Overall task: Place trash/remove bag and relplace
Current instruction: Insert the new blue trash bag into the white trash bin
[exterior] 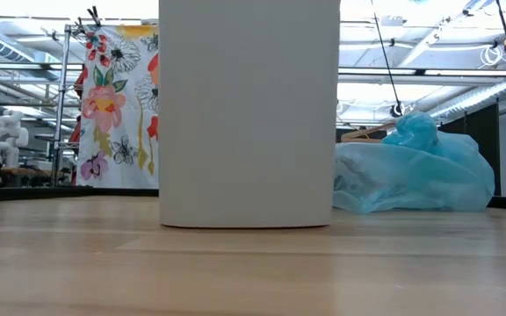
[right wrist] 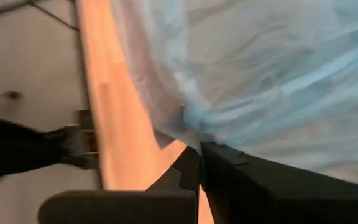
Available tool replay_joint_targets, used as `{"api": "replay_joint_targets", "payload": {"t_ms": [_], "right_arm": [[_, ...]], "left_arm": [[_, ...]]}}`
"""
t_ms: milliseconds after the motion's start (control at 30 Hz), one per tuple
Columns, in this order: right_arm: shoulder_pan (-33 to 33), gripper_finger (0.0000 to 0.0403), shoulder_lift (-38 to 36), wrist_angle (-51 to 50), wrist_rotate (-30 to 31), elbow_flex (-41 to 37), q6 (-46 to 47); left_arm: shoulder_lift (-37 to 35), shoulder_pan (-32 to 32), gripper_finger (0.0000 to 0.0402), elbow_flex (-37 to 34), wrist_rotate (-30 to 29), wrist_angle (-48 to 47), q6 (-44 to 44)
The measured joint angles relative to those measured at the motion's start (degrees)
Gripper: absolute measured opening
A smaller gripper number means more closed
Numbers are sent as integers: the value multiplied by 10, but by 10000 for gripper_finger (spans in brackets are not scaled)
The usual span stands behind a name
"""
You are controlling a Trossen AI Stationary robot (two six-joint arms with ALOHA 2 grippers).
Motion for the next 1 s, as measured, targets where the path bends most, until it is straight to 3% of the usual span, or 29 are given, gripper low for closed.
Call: {"api": "replay_joint_targets", "payload": {"t_ms": [433, 833, 1000], "right_arm": [[-1, 0, 61, -15, 201, 0, -26], [-18, 0, 101, -28, 200, 0, 26], [-20, 0, 101, -30, 199, 0, 35]], "left_arm": [[0, -3, 4, 0, -54, -1, -5], [24, -49, 4, -3, -70, -1, -45], [53, -70, 4, -8, -121, -20, -45]]}}
